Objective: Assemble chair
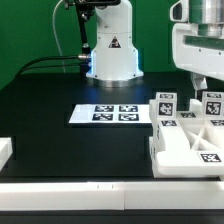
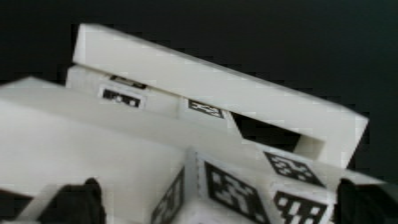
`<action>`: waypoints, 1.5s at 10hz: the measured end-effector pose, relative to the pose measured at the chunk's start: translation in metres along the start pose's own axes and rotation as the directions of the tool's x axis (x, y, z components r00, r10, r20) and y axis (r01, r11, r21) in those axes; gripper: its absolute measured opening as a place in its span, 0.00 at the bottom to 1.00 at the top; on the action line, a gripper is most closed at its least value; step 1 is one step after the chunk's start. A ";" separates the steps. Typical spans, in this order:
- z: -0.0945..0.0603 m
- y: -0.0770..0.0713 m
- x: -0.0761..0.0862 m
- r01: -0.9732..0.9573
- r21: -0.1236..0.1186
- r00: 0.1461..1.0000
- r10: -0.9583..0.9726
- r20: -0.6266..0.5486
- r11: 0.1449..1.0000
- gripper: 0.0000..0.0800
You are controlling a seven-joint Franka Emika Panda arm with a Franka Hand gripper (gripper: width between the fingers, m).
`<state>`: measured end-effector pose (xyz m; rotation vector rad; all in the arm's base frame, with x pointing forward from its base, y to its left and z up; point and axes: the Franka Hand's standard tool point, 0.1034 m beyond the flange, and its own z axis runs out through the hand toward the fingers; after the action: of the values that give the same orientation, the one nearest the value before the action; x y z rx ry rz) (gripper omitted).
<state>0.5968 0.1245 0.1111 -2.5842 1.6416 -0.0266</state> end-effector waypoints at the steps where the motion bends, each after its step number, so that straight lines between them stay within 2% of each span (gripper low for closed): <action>1: -0.001 0.000 0.000 0.156 -0.011 0.988 -0.156 -0.002 0.988 0.81; 2: -0.001 0.000 -0.001 0.353 -0.028 0.936 -0.353 -0.009 0.935 0.81; 3: -0.001 0.000 -0.001 0.436 -0.035 0.900 -0.436 -0.008 0.899 0.81; 4: -0.001 0.000 0.000 0.449 -0.035 0.893 -0.449 -0.009 0.893 0.81; 5: -0.001 0.000 0.000 0.435 -0.035 0.900 -0.436 -0.009 0.900 0.75; 6: -0.001 0.000 0.000 0.425 -0.034 0.905 -0.426 -0.010 0.904 0.75; 7: -0.001 0.000 0.000 0.423 -0.035 0.906 -0.423 -0.010 0.906 0.53; 8: -0.001 0.000 0.000 0.348 -0.031 0.937 -0.348 -0.010 0.937 0.53; 9: -0.002 0.000 0.002 0.207 -0.027 0.978 -0.207 -0.014 0.978 0.35; 11: -0.002 0.000 0.001 -0.030 -0.023 0.999 0.029 -0.019 0.999 0.35; 12: -0.001 0.000 0.000 -0.188 -0.016 0.982 0.188 -0.019 0.982 0.35; 15: 0.001 -0.003 -0.003 -0.493 0.010 0.870 0.493 -0.008 0.870 0.35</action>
Offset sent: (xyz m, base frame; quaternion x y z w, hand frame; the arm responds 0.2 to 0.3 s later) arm 0.0000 0.0000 0.0000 0.0000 0.0000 -0.1296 0.9916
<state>0.5979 0.1285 0.1106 -2.0780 2.2438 -0.0140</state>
